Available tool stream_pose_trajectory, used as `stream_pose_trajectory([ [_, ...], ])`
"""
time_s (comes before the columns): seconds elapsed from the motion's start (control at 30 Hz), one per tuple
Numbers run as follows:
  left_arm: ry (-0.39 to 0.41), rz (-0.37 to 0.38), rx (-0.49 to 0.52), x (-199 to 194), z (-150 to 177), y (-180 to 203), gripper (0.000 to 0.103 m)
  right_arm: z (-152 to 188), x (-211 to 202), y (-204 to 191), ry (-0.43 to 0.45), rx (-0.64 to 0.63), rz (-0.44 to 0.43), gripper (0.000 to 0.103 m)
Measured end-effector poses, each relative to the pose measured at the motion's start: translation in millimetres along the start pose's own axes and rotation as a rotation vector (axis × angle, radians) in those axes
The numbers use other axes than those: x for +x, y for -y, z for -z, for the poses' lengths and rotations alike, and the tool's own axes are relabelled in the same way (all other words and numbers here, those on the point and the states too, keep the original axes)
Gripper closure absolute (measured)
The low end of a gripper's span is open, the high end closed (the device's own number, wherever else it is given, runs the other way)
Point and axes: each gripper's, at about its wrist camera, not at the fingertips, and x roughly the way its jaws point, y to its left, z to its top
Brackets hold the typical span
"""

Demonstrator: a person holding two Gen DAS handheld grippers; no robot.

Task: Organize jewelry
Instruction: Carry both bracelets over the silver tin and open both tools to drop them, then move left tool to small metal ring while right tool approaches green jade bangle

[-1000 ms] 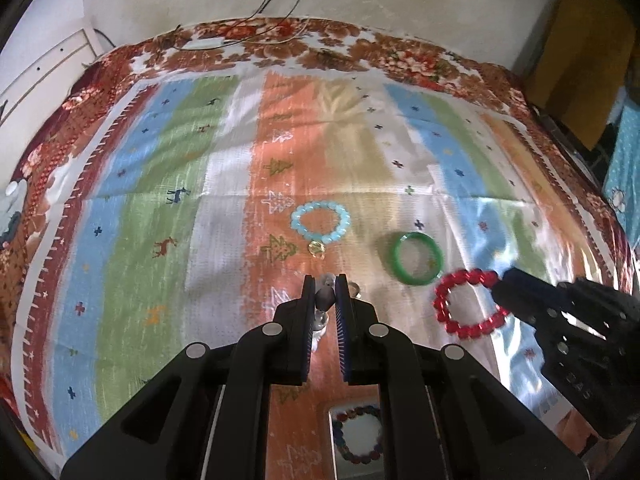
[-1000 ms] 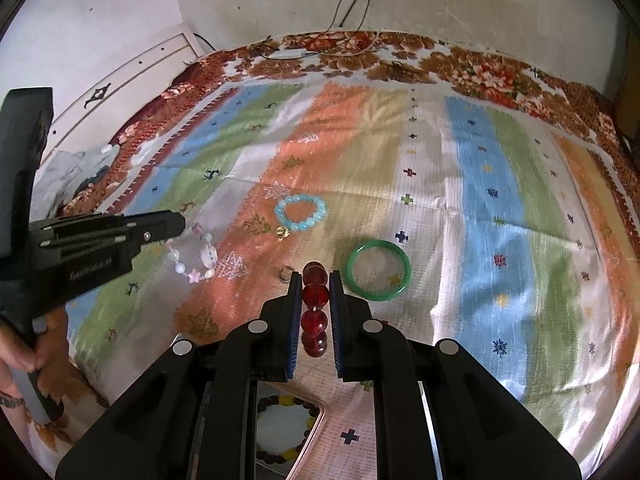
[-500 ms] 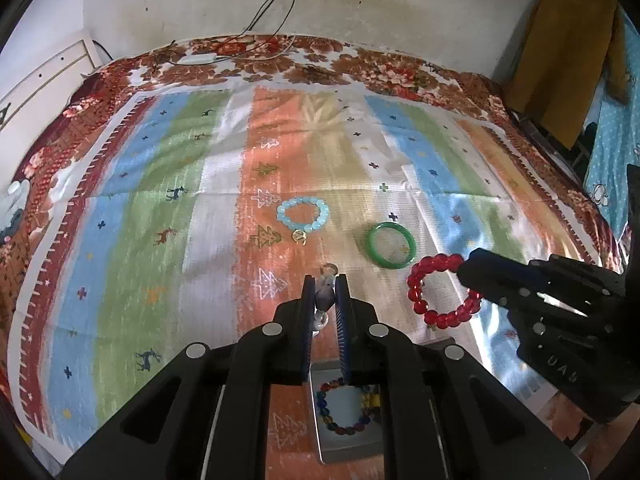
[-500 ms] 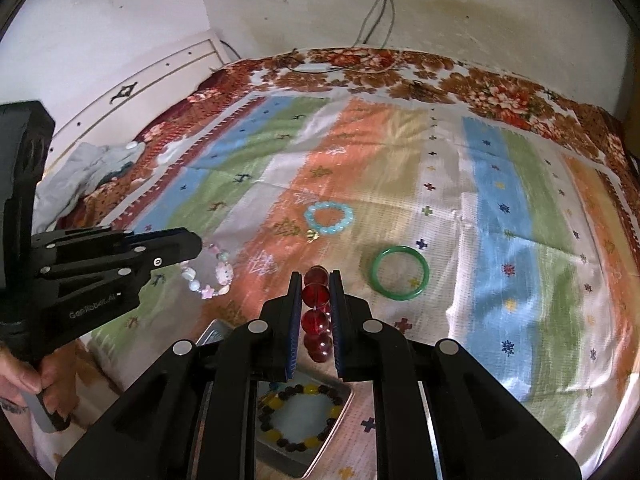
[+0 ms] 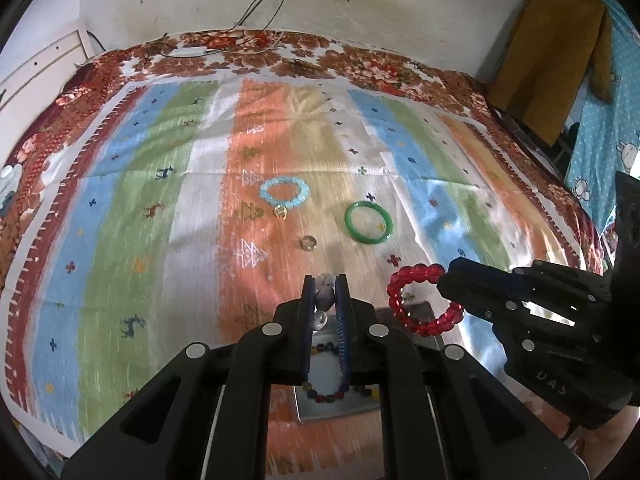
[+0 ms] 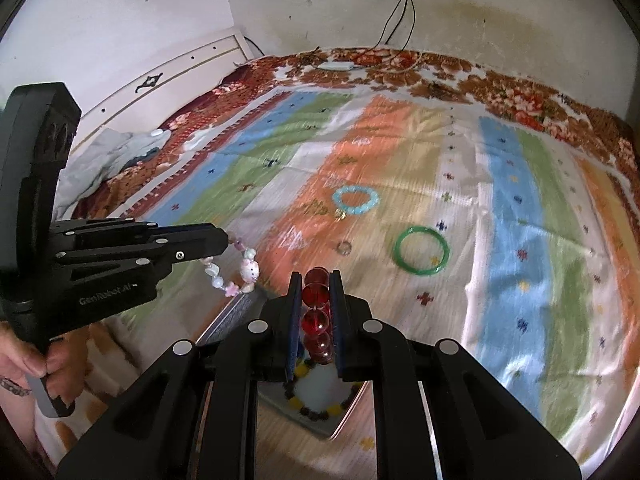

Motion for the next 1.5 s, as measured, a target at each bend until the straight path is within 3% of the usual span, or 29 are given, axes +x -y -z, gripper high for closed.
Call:
stream_pose_trajectory([
  [0.23,-0.034,-0.003,0.02,2.6,16.8,8.4,0.091,17.6,-0.8,-6.2,-0.028,-0.005,0.006,0.088],
  [0.3,-0.04,-0.018,0.01,2.7,18.0,6.7,0.072,21.5,-0.1,-7.0,-0.034,-0.013,0.024,0.087],
  [0.33,-0.038,-0.024,0.004,2.5,17.9,5.2,0.061,22.2,-1.3,-7.0,-0.03,-0.016,0.038,0.079],
  [0.43,-0.034,-0.041,-0.015,2.4,15.8,-1.3,0.059,22.3,-5.3,-1.5,-0.012,-0.007,0.066,0.059],
  [0.67,-0.045,-0.101,-0.014,12.2,9.6,-6.6,0.046,20.3,9.2,19.7,-0.05,0.03,0.133,0.053],
  [0.83,-0.05,-0.117,-0.005,17.7,4.7,-7.0,0.035,16.0,9.6,30.4,-0.036,0.052,0.156,0.036],
  [0.93,-0.066,-0.11,-0.006,23.4,-0.6,-9.7,0.027,13.9,12.3,37.3,-0.039,0.067,0.176,0.032],
  [1.23,-0.113,-0.095,-0.05,43.0,-19.2,-24.6,0.017,3.4,26.0,59.9,-0.077,0.121,0.151,0.021],
  [1.5,-0.174,-0.071,-0.08,73.9,-37.4,-31.6,0.016,-12.3,37.3,82.0,-0.089,0.198,0.122,0.02],
])
